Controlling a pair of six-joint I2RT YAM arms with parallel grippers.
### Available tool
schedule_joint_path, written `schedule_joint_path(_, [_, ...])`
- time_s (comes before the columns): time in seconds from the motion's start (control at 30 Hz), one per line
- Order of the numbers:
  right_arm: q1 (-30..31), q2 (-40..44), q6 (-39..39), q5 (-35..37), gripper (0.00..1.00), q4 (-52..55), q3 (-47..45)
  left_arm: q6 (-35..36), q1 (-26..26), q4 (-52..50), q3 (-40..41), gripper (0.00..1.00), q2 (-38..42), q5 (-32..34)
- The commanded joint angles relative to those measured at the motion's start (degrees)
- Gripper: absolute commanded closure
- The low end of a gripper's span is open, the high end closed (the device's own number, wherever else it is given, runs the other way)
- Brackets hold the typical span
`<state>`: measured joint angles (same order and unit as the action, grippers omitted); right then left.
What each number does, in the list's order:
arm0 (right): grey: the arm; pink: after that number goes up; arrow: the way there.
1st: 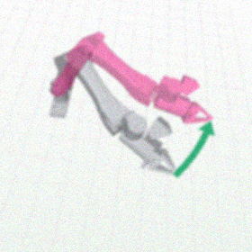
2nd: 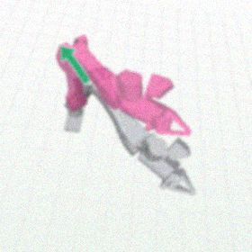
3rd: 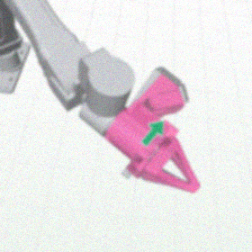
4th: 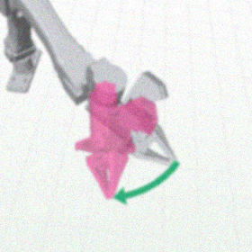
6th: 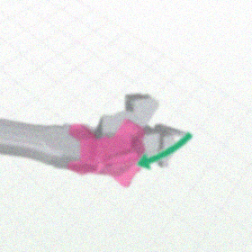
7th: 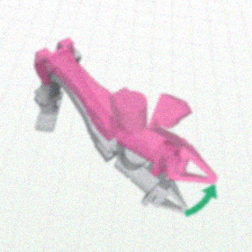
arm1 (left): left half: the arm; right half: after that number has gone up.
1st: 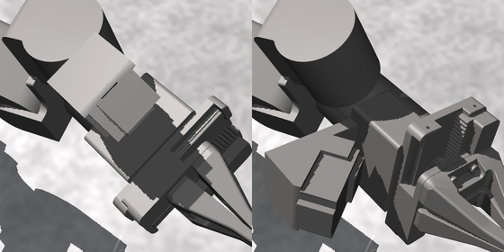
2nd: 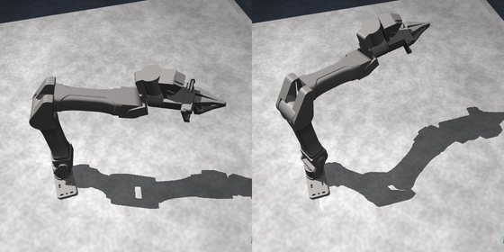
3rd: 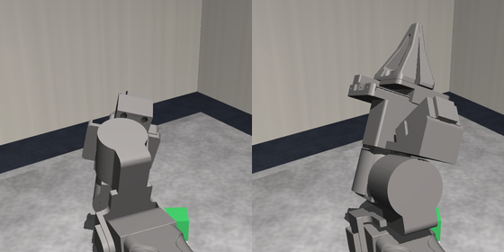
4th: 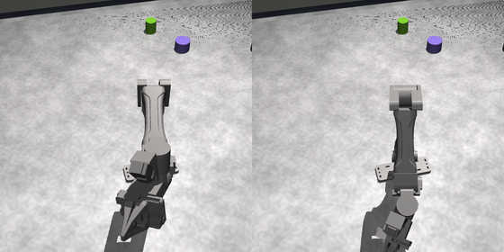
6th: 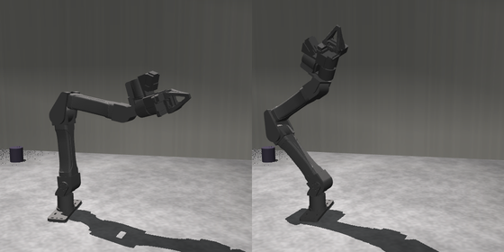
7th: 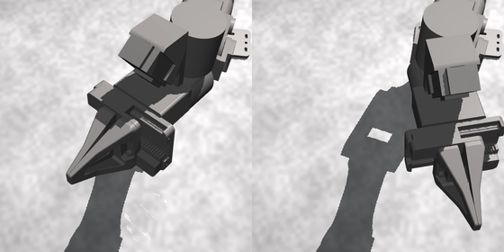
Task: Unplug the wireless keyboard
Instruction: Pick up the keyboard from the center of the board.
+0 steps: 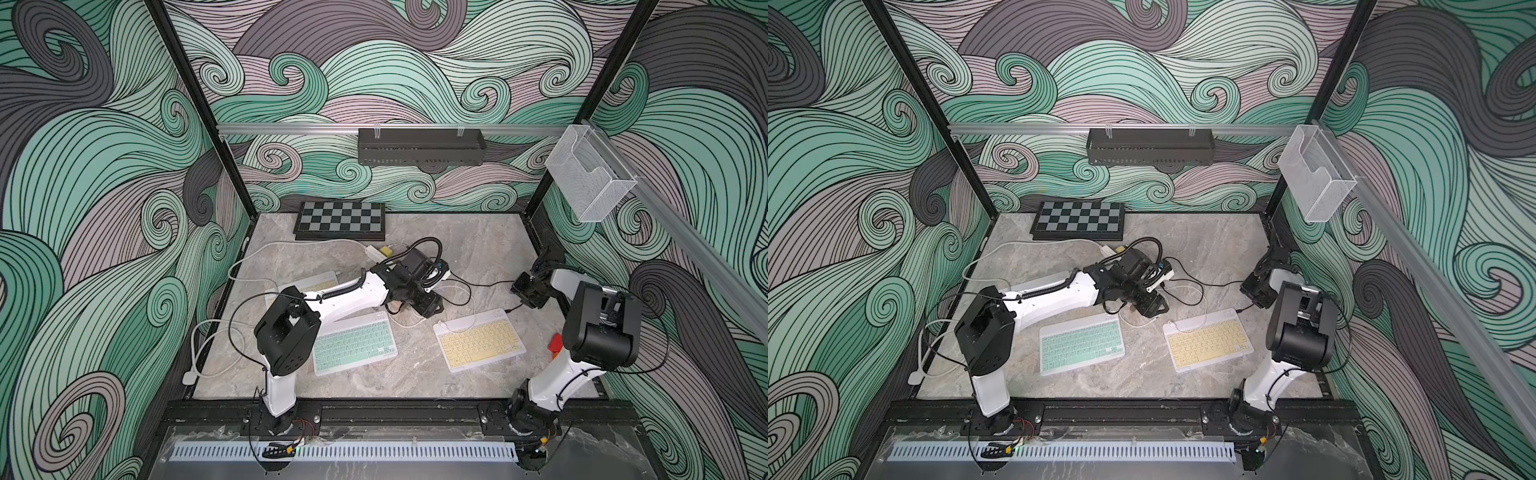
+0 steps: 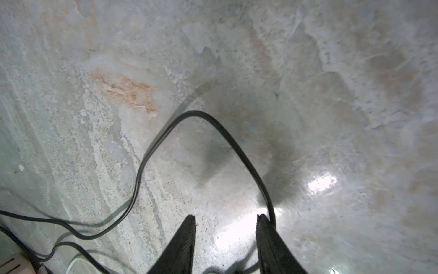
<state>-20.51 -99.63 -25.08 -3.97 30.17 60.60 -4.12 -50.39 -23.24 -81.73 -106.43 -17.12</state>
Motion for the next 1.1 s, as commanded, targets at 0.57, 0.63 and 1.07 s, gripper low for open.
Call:
schedule_joint_path(0.57, [-2.21, -1.38, 3.15, -0.21, 0.63, 2.78, 1.35, 1.22, -0.36, -1.62, -2.90, 0.45, -0.80, -0.06])
schedule_joint_path(0.63, [-2.18, -1.59, 3.19, 0.02, 0.64, 2.62, 1.54, 1.13, -0.39, -1.38, -2.96, 0.45, -0.94, -0.28])
schedule_joint_path(1.07, [-1.58, -2.66, 2.71, -1.95, 0.85, 0.41, -0.03, 0.87, -0.38, -1.33, -3.30, 0.45, -1.41, -0.60])
